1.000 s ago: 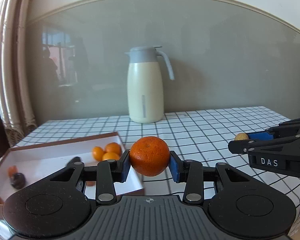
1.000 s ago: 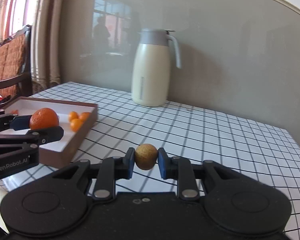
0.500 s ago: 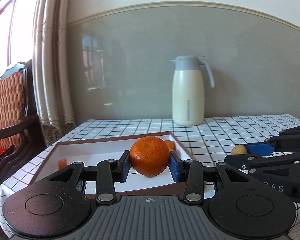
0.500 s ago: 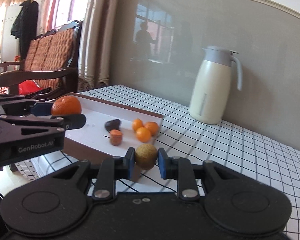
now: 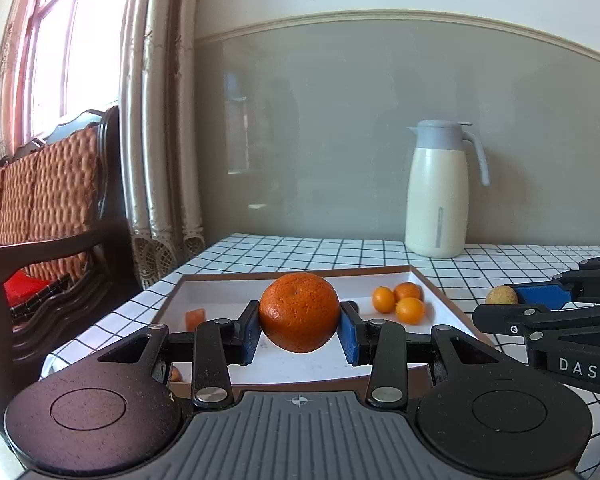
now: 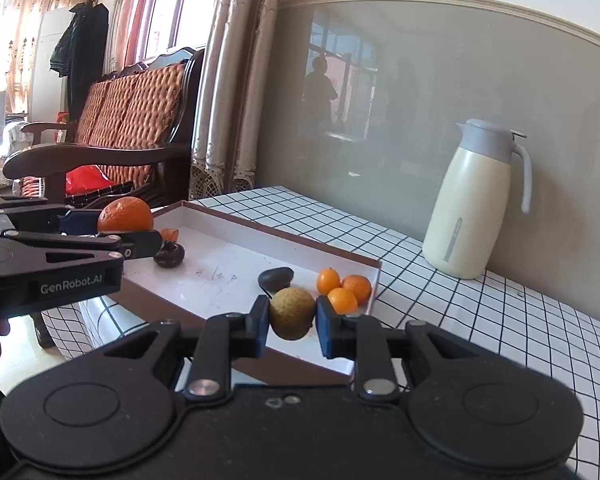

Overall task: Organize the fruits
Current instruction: 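Carry the orange and tan fruit over the brown box with both tools, then lower both fruits into the box and open both tools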

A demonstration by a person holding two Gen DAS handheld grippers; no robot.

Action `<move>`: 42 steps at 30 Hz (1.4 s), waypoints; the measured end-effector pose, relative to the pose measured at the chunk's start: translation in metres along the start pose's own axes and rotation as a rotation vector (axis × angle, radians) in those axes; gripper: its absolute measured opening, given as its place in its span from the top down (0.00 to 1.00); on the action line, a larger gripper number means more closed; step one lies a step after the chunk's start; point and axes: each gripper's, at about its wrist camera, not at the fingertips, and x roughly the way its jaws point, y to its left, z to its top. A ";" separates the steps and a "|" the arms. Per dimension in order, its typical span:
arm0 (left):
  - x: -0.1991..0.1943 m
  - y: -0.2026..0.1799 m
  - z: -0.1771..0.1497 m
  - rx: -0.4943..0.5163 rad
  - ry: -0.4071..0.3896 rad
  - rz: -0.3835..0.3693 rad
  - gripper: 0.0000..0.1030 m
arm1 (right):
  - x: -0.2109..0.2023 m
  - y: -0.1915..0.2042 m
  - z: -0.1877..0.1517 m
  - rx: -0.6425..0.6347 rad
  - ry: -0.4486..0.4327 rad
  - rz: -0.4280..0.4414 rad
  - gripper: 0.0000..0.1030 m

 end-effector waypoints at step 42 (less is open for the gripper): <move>0.095 0.075 0.019 -0.104 0.015 0.115 0.61 | 0.107 -0.006 0.050 0.025 0.011 0.012 0.85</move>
